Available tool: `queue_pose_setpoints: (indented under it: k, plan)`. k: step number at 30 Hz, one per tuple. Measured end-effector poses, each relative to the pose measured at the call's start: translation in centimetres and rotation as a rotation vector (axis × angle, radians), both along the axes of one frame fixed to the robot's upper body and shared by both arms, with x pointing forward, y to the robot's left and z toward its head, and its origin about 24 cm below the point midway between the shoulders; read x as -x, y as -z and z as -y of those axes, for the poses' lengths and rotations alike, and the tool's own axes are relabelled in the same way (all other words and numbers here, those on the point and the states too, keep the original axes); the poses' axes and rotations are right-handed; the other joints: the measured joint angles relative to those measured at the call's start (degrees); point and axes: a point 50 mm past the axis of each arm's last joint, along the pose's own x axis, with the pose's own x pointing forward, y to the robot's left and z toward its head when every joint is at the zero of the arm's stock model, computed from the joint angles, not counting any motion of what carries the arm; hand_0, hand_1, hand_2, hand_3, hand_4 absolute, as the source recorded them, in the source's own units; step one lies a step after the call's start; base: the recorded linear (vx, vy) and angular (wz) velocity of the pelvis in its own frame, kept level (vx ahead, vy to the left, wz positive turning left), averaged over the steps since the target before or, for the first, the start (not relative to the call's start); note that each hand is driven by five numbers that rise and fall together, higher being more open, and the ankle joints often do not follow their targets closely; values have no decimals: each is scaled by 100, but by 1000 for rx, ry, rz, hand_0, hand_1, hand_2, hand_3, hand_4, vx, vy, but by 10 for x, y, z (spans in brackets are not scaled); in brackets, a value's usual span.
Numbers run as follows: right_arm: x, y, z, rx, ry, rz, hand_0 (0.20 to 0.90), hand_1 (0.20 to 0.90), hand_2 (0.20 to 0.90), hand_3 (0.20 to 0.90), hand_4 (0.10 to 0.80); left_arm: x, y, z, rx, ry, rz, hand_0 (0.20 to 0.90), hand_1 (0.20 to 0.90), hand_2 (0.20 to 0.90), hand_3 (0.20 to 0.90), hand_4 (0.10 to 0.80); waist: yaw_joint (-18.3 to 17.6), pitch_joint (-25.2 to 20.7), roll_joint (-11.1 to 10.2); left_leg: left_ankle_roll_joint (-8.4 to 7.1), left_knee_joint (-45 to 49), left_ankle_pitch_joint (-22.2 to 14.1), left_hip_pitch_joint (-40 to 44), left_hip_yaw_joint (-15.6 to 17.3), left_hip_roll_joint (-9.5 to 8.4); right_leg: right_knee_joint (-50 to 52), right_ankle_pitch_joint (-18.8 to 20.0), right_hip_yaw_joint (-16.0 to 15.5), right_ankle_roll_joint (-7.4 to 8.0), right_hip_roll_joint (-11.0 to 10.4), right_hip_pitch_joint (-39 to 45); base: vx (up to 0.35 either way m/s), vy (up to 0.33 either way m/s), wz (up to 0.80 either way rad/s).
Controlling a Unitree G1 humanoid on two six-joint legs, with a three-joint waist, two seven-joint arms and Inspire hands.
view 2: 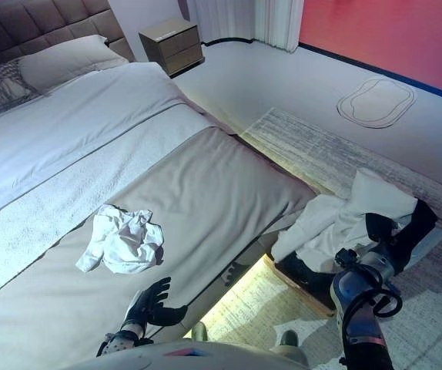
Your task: Pick up the clothes from the bed and place them into the basket
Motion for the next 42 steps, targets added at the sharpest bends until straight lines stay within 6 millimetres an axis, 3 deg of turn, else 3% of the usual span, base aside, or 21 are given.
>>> queue_pose_setpoints:
  k: [7,13,17,20,23,25,28,30,32,36,39,42]
  plan:
    - [12,31,5,-33,74,-137,300,300,300,200,100,1,0,-4,-6,9,-6,900,900,900,900,800,50,-60,-138,0,0,1,-1,-23,-10,1,1,-23,-1,1,24,22,-44,2]
    - [34,79,11,-148,140,-362,300,300,300,200,100,1,-3,-17,-36,49,-15,900,900,900,900,800,109,-109,-205,-1,0,0,-19,-151,-12,0,-5,-159,4,-23,91,-20,-42,12]
    - [49,107,17,-296,198,-484,300,300,300,200,100,-1,-4,-19,-58,126,-25,900,900,900,900,800,151,-173,-78,-13,2,72,-320,-288,-38,2,-1,-284,5,-65,-139,-222,-38,14]
    - [52,119,28,-396,280,-529,300,300,300,200,100,-19,-7,-8,-50,201,6,900,900,900,900,800,269,-116,151,6,4,213,-732,-365,-94,21,85,-326,7,-103,-527,-295,38,12]
    - [33,103,54,-412,332,-456,300,300,300,200,100,-41,-12,15,-7,258,65,900,900,900,900,800,320,199,611,42,5,352,-1036,-448,-171,5,195,-427,67,-191,-753,-210,85,15]
    - [15,82,76,-358,343,-408,300,300,300,200,100,-50,-15,28,31,265,110,900,900,900,900,800,342,332,951,38,6,458,-1189,-481,-259,2,265,-451,118,-284,-888,-208,131,11]
    - [-18,27,116,-241,357,-279,300,300,300,200,100,-63,-25,44,76,285,193,900,900,900,900,800,337,610,1450,-47,7,621,-1441,-527,-408,4,336,-442,213,-429,-1129,-130,142,7]
    - [-30,-1,130,-188,381,-210,300,300,300,200,100,-62,-28,47,93,261,227,900,900,900,900,800,352,696,1603,-93,7,764,-1559,-551,-513,11,360,-402,243,-573,-1268,-45,113,-1]
    - [-34,-17,138,-145,424,-167,300,300,300,200,100,-57,-27,47,95,246,232,900,900,900,900,800,348,749,1677,-111,6,777,-1585,-553,-571,7,367,-334,254,-603,-1317,9,73,-6]
    - [-33,-28,142,-76,485,-144,300,300,300,200,100,-54,-27,44,100,224,235,900,900,900,900,800,293,938,1609,-111,5,775,-1550,-498,-653,2,380,-295,273,-688,-1303,41,73,-4]
    - [-41,-36,145,-76,427,-160,300,300,300,200,100,-59,-31,39,111,220,260,900,900,900,900,800,241,1196,1559,-112,3,764,-1502,-448,-645,5,383,-270,276,-691,-1281,28,48,-7]
    - [-44,-32,155,-148,265,-312,300,300,300,200,100,-61,-33,41,140,237,265,900,900,900,900,800,244,1257,1542,-35,4,698,-1484,-415,-634,7,400,-262,280,-683,-1284,6,-37,-4]
